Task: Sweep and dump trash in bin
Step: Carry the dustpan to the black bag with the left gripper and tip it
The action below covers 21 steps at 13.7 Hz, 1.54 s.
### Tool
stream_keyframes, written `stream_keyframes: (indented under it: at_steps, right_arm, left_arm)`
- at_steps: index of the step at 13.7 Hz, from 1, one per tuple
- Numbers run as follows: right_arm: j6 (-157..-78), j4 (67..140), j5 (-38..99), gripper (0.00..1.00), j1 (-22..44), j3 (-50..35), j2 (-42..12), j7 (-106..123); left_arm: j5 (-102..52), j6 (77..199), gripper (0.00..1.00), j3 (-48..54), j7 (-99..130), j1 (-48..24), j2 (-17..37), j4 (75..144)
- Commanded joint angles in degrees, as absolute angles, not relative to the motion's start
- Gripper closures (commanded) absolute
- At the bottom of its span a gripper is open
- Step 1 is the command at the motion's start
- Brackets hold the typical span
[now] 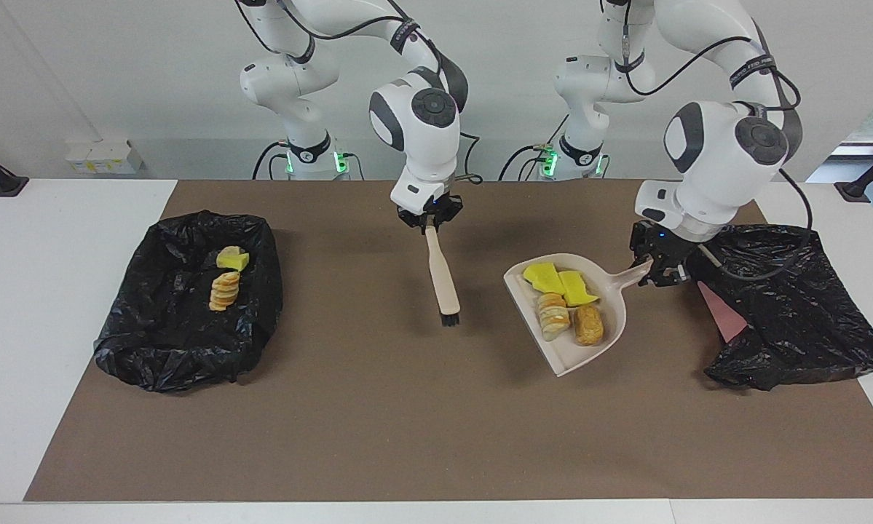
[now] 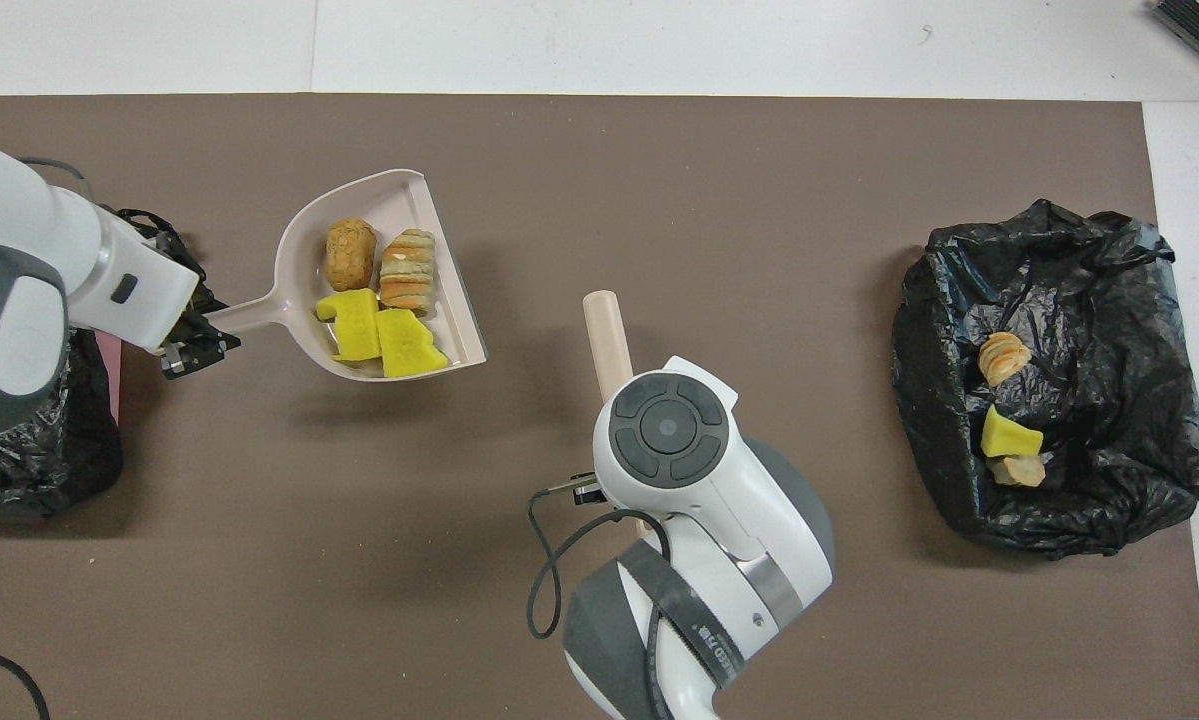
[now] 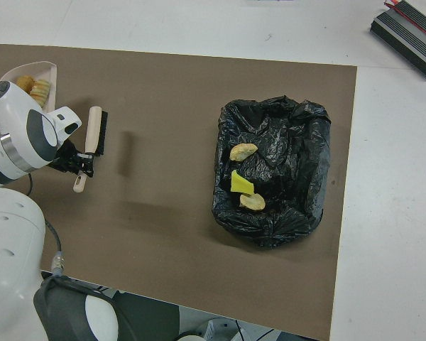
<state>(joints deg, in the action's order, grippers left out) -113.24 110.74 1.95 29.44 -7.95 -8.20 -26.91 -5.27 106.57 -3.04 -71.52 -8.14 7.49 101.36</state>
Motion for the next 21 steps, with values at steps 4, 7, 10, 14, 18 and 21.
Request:
stream_keyframes:
  at_steps: [4, 7, 10, 14, 18, 21]
  right_arm:
    - [-114.6, 118.6, 2.1, 1.0, 36.7, -8.7, -1.4, -42.3]
    - [-114.7, 122.3, 4.3, 1.0, 42.4, -8.7, 2.5, -46.7]
    - [-116.4, 124.4, 6.6, 1.0, 48.5, -8.7, 2.7, -53.3]
    - [-123.1, 129.5, 7.9, 1.0, 52.4, -8.7, 2.2, -55.7]
    - [-123.8, 131.9, 13.5, 1.0, 52.9, -8.7, 2.1, -52.8]
    - [-124.9, 133.3, 13.7, 1.0, 53.1, -8.7, 2.5, -51.7]
  left_arm:
    - [-6.9, 98.3, 1.0, -2.5, -85.2, 2.7, 8.8, 94.2]
    - [-6.6, 97.5, 1.0, -2.6, -95.4, 10.6, 9.1, 92.9]
    - [-6.1, 96.3, 1.0, -2.9, -104.8, 17.9, 9.5, 91.0]
    - [0.9, 92.9, 1.0, -3.3, -111.2, 22.2, 15.2, 80.8]
    - [10.4, 97.3, 1.0, -3.3, -112.9, 22.2, 16.3, 79.0]
    - [18.9, 106.6, 1.0, -3.3, -112.4, 22.3, 15.8, 82.0]
